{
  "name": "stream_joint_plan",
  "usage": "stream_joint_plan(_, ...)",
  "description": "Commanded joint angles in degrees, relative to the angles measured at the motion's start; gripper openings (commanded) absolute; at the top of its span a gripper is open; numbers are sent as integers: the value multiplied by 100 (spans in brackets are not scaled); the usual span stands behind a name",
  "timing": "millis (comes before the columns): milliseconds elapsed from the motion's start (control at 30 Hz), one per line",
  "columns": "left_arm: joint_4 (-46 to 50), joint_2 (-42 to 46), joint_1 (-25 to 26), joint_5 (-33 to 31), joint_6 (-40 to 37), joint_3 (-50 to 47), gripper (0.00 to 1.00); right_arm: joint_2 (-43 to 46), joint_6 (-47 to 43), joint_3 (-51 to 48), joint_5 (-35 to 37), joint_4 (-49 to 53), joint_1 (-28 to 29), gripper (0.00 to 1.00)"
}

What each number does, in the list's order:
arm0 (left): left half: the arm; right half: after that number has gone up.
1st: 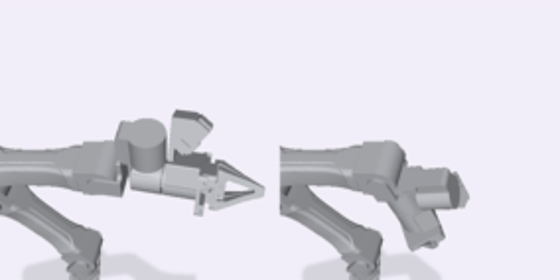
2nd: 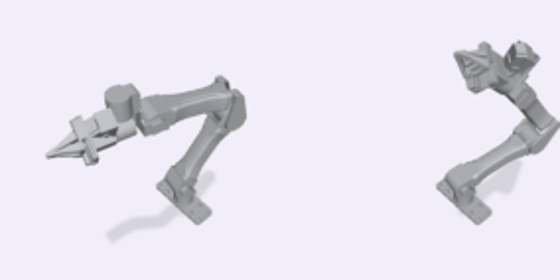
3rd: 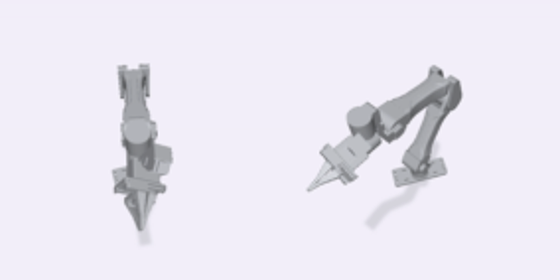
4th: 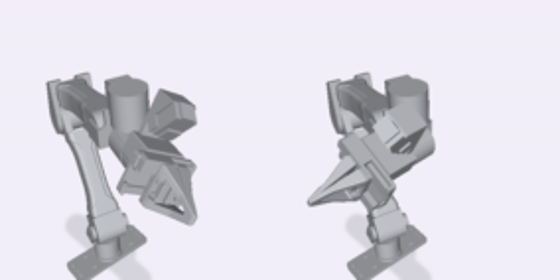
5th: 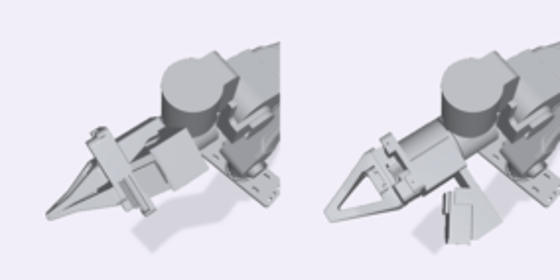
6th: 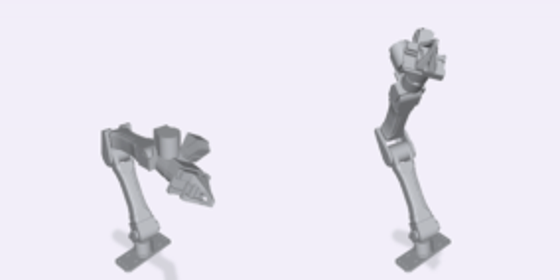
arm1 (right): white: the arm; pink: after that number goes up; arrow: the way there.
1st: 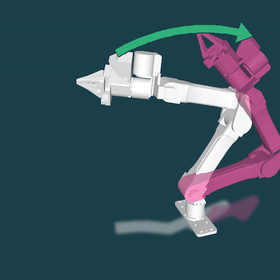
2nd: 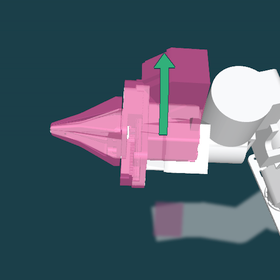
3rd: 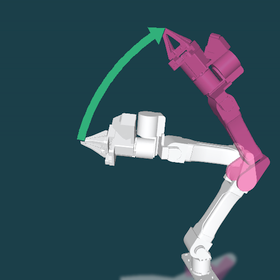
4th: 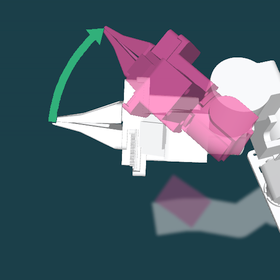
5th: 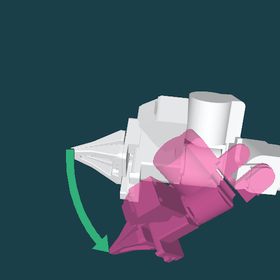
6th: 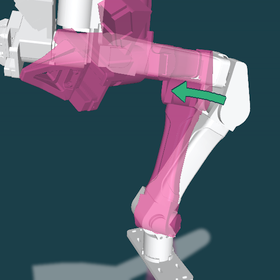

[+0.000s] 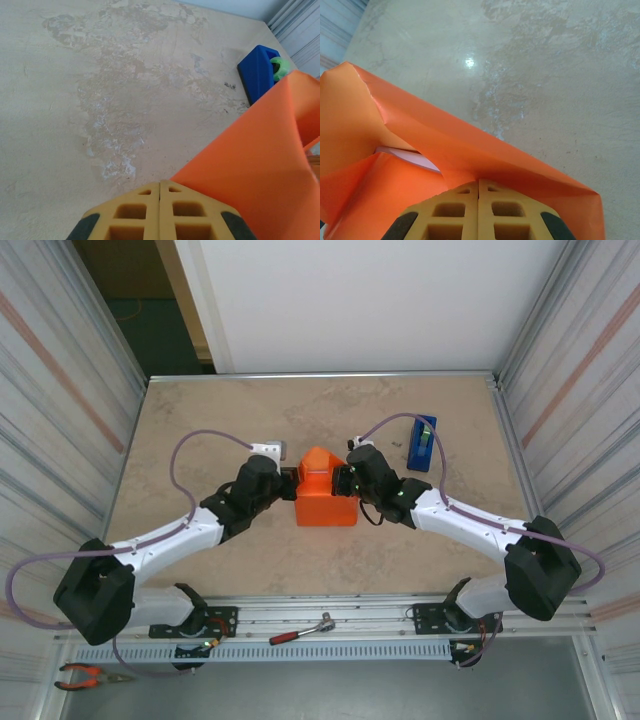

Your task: Wrap the gift box in paper

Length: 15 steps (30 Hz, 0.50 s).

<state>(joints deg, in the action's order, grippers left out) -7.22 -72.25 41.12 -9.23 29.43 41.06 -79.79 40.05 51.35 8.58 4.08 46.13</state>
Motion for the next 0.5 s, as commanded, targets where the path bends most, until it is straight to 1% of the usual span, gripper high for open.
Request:
stream_joint_plan(0,-3,76,114,-211,-165,252,0,-554,227,-476,-682,1096,204,0)
stream_joint_plan(267,145,-51,133,-553,-286,444,0,-546,227,-485,-682,1094,202,0)
stream_joint_plan(467,63,-289,158,-308,-395,607,0,-526,234,-503,-674,1095,213,0)
